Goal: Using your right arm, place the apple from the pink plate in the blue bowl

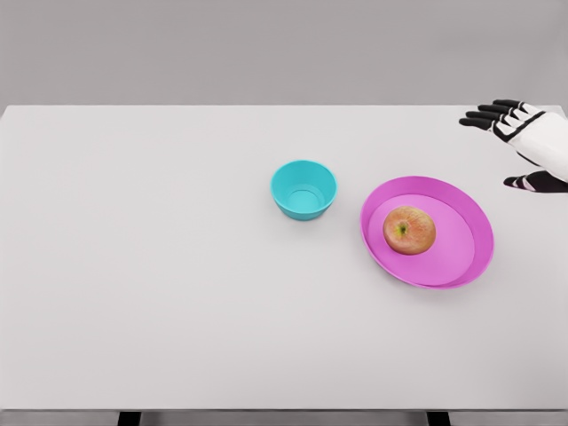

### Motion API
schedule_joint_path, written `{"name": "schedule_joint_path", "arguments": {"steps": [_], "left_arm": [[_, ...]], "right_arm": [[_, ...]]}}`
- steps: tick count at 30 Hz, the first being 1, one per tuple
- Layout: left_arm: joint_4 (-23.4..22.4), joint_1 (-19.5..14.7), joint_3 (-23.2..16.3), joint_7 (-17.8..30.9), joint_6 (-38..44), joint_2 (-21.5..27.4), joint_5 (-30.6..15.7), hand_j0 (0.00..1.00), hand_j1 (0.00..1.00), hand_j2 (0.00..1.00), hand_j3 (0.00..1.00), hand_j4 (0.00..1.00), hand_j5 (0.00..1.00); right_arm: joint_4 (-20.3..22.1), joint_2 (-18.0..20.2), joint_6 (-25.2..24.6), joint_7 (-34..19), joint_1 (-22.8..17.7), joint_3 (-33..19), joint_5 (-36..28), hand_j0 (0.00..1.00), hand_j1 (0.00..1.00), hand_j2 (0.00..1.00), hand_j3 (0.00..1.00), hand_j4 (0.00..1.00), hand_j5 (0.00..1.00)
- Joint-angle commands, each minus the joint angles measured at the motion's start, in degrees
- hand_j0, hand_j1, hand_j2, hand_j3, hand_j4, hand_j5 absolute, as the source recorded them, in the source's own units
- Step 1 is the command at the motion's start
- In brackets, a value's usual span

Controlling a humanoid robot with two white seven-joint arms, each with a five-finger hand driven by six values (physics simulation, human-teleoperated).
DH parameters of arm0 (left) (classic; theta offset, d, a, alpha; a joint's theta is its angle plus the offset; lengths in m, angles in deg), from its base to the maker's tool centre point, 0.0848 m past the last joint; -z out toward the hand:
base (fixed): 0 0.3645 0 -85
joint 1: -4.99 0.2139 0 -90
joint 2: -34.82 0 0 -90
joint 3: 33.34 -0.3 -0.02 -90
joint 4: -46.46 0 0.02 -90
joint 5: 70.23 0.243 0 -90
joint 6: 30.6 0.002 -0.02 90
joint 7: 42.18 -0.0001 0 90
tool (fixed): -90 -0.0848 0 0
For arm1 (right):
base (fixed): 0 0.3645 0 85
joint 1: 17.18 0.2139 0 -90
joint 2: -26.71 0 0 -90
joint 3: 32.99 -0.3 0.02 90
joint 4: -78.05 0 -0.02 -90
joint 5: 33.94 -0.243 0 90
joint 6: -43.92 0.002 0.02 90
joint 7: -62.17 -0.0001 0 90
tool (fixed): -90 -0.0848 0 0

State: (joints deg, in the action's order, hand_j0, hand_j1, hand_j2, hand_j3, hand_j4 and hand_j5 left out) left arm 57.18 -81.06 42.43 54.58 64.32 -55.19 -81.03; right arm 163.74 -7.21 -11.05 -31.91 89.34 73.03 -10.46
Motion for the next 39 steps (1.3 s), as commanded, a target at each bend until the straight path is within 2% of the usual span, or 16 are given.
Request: {"name": "schedule_joint_path", "arguments": {"steps": [1,6,8,10,14,18,21,23,25,36,39], "left_arm": [[0.00,0.00,0.00,0.01,0.00,0.00,-0.01,1.00,1.00,1.00,1.00,1.00,1.00],[0.00,0.00,0.00,0.01,0.00,0.00,-0.01,1.00,1.00,1.00,1.00,1.00,1.00],[0.00,0.00,0.00,0.01,0.00,0.00,-0.01,1.00,1.00,1.00,1.00,1.00,1.00],[0.00,0.00,0.00,0.01,0.00,0.00,-0.01,1.00,1.00,1.00,1.00,1.00,1.00],[0.00,0.00,0.00,0.01,0.00,0.00,-0.01,1.00,1.00,1.00,1.00,1.00,1.00],[0.00,0.00,0.00,0.01,0.00,0.00,-0.01,1.00,1.00,1.00,1.00,1.00,1.00],[0.00,0.00,0.00,0.01,0.00,0.00,-0.01,1.00,1.00,1.00,1.00,1.00,1.00],[0.00,0.00,0.00,0.10,0.00,0.00,-0.01,1.00,1.00,1.00,1.00,1.00,1.00],[0.00,0.00,0.00,0.01,0.00,0.00,-0.01,1.00,1.00,1.00,1.00,1.00,1.00],[0.00,0.00,0.00,0.01,0.00,0.00,-0.01,1.00,1.00,1.00,1.00,1.00,1.00],[0.00,0.00,0.00,0.01,0.00,0.00,-0.01,1.00,1.00,1.00,1.00,1.00,1.00]], "right_arm": [[-0.09,0.08,-0.03,0.03,0.00,-0.02,-0.37,1.00,1.00,1.00,1.00,1.00,1.00],[-0.09,0.35,-0.03,0.03,-0.61,0.15,-0.45,1.00,1.00,1.00,1.00,1.00,1.00],[0.44,0.61,-0.03,-1.10,-0.53,2.09,-0.28,1.00,1.00,1.00,1.00,1.00,1.00],[0.97,0.96,-0.03,-10.24,0.00,2.00,-0.28,1.00,1.00,1.00,1.00,1.00,1.00],[7.12,1.84,-0.03,-25.10,2.37,1.82,-0.45,1.00,1.00,1.00,1.00,1.00,1.00],[8.09,1.66,-0.03,-30.64,3.78,1.91,-0.54,1.00,1.00,1.00,1.00,1.00,1.00],[8.17,0.35,-0.03,-30.92,7.64,2.96,-0.54,1.00,1.00,1.00,1.00,1.00,1.00],[7.56,-1.41,-0.03,-30.92,12.03,8.84,-0.54,1.00,1.00,1.00,1.00,1.00,1.00],[6.94,-2.20,-0.03,-30.92,13.36,12.81,-0.54,1.00,1.00,1.00,1.00,1.00,1.00],[6.59,-5.46,-0.03,-30.92,13.62,14.74,-0.45,1.00,1.00,1.00,1.00,1.00,1.00],[4.75,-5.54,-0.03,-30.92,13.45,14.83,-0.45,1.00,1.00,1.00,1.00,1.00,1.00]]}}
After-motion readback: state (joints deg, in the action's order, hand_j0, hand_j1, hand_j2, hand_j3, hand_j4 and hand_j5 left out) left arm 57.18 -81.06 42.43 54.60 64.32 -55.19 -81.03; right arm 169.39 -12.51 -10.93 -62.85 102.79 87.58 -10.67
